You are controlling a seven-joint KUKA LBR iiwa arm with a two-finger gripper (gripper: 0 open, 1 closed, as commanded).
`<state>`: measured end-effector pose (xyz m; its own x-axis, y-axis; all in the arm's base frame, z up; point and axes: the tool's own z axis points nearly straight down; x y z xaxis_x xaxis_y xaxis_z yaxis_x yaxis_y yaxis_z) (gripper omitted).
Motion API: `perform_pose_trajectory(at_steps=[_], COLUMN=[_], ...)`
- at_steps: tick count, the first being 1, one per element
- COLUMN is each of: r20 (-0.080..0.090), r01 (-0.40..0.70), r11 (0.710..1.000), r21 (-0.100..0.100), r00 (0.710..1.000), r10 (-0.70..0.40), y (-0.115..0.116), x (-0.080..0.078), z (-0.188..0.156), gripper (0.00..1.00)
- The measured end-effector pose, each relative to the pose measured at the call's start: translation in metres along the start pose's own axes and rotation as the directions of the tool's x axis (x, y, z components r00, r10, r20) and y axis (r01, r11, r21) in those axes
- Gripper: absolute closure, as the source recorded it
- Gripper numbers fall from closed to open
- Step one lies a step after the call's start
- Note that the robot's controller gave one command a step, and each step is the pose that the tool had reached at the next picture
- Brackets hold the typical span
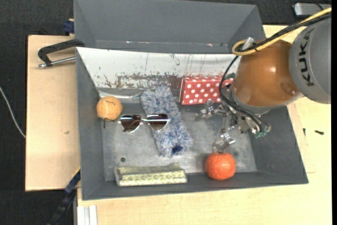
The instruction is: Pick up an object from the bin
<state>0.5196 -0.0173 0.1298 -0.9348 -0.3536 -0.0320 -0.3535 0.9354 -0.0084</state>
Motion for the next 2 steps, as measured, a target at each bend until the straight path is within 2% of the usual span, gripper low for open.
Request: perform_pose_trajectory(at_steps=[1,2], r20=[-0.027,-0.027], r01=[0.239,0.239], r11=[0.971,0.971], r21=[-0.016,-0.016], r00=[0.971,0.971], r10=[-0.239,-0.239], y=[0.0398,0.0398], x=[0.0012,0.0012], z=[0.0566,0.0566], gripper=[1.0,1.0])
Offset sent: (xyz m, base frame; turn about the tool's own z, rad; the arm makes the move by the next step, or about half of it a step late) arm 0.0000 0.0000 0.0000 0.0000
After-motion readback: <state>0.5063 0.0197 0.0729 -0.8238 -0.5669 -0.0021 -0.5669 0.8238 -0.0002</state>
